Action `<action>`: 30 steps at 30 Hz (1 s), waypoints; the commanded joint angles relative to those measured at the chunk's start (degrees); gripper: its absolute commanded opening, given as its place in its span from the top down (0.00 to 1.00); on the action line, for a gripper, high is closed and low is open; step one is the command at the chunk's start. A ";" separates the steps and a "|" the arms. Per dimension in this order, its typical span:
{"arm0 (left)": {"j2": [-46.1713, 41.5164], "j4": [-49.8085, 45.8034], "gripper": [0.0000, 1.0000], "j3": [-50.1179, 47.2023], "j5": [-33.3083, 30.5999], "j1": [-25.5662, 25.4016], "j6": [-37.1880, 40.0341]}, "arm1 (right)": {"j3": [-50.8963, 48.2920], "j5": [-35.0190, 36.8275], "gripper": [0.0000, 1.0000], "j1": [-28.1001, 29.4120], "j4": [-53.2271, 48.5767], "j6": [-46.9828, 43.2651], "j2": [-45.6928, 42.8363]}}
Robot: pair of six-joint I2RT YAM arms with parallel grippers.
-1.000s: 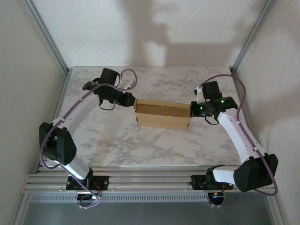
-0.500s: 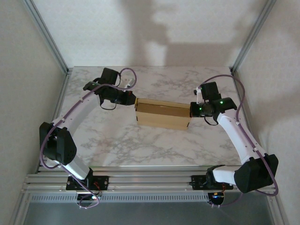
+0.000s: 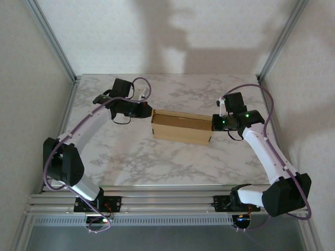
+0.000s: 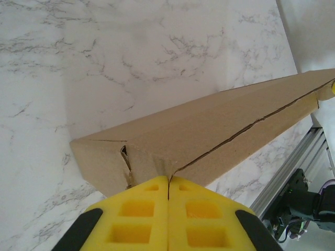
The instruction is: Fold the paper box
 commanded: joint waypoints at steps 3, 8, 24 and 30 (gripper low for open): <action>-1.50 -0.61 0.93 -4.21 -0.57 -1.54 -0.60 | -1.84 -1.00 0.96 1.18 -2.30 0.47 -0.11; -3.01 1.70 0.92 -8.01 -0.35 -1.63 -1.93 | -2.49 -0.92 0.97 1.19 -2.17 0.47 -0.20; -4.62 1.52 0.92 -12.67 -4.59 -1.98 -1.97 | -5.30 -0.09 0.85 1.43 -2.15 3.02 -5.39; -4.85 1.61 0.91 -12.07 -4.86 -2.07 -2.22 | -2.98 -0.71 0.70 1.42 -3.38 4.12 -7.59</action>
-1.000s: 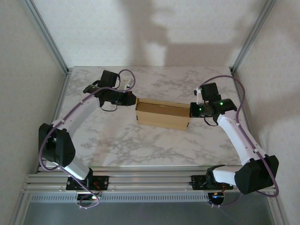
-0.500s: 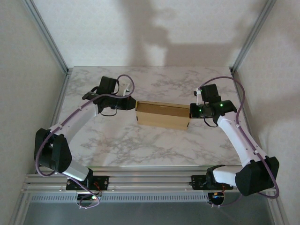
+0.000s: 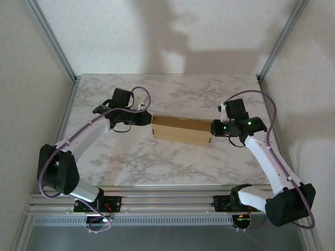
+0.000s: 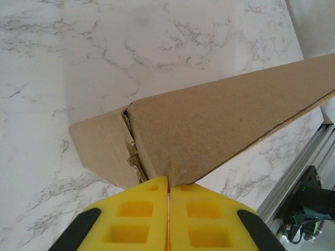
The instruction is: Fold the paper box
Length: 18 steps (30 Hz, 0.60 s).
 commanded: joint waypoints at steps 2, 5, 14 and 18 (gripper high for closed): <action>0.70 -5.62 0.91 -1.22 -2.62 -0.85 -1.05 | 2.00 -1.15 0.69 0.32 -2.46 1.38 -2.66; 1.01 -5.71 0.91 -0.76 -2.66 -0.86 -1.05 | 3.28 -2.61 0.70 0.12 -2.25 1.96 -3.88; 1.46 -6.46 0.90 0.30 -3.01 -0.85 -0.61 | 6.98 -2.29 0.73 -1.90 0.80 6.87 -2.05; 1.55 -6.60 0.90 0.28 -2.99 -0.98 -0.61 | 6.97 -2.11 0.72 -2.45 2.55 9.92 0.29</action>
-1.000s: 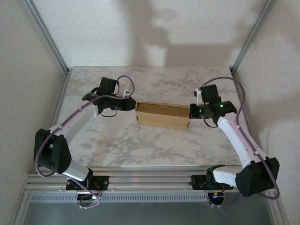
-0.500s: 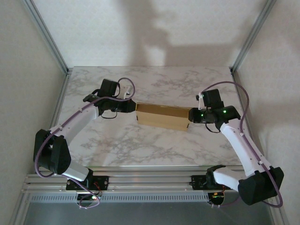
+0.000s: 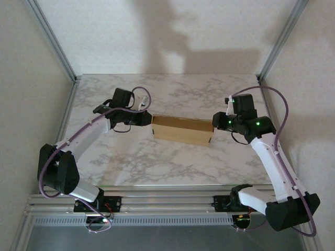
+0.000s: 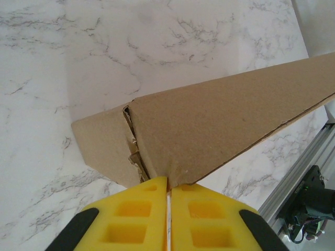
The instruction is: Fold the paper box
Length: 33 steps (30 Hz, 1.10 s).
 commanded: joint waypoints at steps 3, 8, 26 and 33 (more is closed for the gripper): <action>1.36 -5.56 0.90 0.02 -2.32 -0.65 -0.54 | 0.88 -0.04 0.73 -0.61 3.49 4.99 3.05; 1.63 -5.95 0.90 0.47 -2.36 -0.64 -0.28 | -0.13 -0.63 0.79 -0.76 5.50 6.33 4.97; 1.82 -6.31 0.86 2.36 -2.32 -0.65 -0.80 | -7.33 -3.83 0.94 -0.98 7.96 8.86 3.21; 2.05 -5.87 0.85 2.41 -2.04 -0.91 -0.99 | -7.91 -8.91 0.93 -1.23 11.91 14.17 3.31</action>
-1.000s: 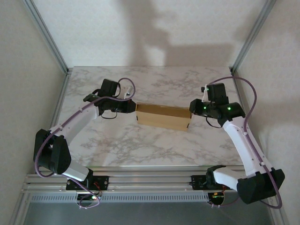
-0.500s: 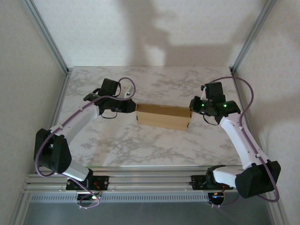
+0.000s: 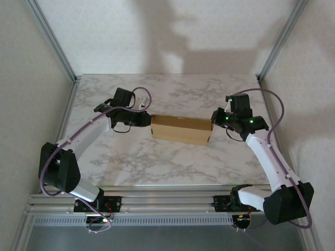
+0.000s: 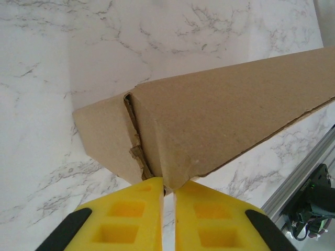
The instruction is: Fold the paper box
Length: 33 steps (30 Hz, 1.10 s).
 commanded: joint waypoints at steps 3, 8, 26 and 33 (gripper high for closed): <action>0.84 -2.14 0.85 0.75 -0.28 -0.82 -0.85 | -2.54 -6.74 0.93 -0.26 1.28 6.79 0.14; 0.93 -1.19 0.85 0.34 0.28 -1.00 -1.46 | -4.50 -8.17 0.94 -0.57 5.18 12.34 -0.44; 1.25 -1.16 0.84 0.19 -1.04 -1.23 -1.66 | -6.74 -7.38 0.68 -2.93 0.81 -5.23 -7.74; 1.45 -1.51 0.84 0.57 -1.23 -1.27 -1.64 | -7.36 -4.41 0.67 -2.94 -3.25 -12.85 -8.54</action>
